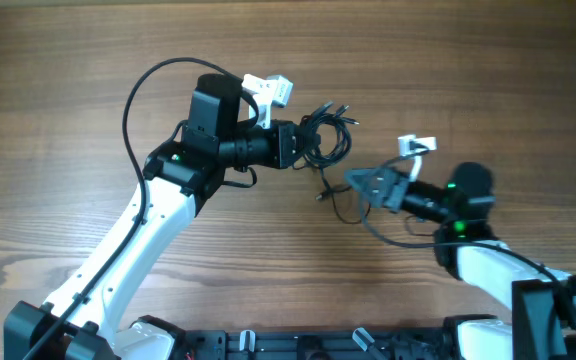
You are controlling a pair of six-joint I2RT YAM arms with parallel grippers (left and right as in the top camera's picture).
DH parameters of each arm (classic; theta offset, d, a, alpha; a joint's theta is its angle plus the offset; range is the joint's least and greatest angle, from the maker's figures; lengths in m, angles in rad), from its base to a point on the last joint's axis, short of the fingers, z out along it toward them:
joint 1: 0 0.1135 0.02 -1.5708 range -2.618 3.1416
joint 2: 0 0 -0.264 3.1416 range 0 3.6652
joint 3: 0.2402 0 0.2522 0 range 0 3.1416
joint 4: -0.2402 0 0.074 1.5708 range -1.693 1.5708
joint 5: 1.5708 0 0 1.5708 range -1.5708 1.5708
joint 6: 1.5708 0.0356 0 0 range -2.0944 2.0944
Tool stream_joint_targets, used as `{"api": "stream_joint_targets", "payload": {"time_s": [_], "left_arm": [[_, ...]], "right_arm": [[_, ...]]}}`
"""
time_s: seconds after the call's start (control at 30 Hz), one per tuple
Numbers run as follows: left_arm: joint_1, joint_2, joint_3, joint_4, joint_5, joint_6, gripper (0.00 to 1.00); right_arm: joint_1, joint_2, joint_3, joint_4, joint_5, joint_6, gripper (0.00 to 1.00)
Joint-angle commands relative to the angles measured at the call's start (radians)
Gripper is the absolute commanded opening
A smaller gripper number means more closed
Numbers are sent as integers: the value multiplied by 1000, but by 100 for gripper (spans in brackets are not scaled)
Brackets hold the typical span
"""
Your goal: Untangle cables
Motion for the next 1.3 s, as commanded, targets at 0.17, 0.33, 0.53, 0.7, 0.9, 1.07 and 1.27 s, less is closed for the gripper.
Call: {"api": "stream_joint_targets", "payload": {"time_s": [0.17,0.33,0.53,0.7,0.9,1.07,1.27], "left_arm": [[-82,-17,8,-7,-38,161,4],[-109,-17,8,-6,-58,224,4],[53,-17,8,-6,-58,188,4],[66,-16,8,-5,243,304,4],[-47,-13,8,-10,289,325,4],[-90,-13,8,-10,265,324,4],[-47,-13,8,-10,172,267,86]], "right_arm": [[-105,-3,4,363,-193,-32,61],[-125,-2,4,153,28,-76,99],[-326,-3,4,-122,193,30,100],[-322,-3,4,232,-140,17,96],[-130,0,4,463,-280,-6,93],[-38,-1,4,464,-287,-2,78],[-16,-1,4,463,-283,48,4]]}}
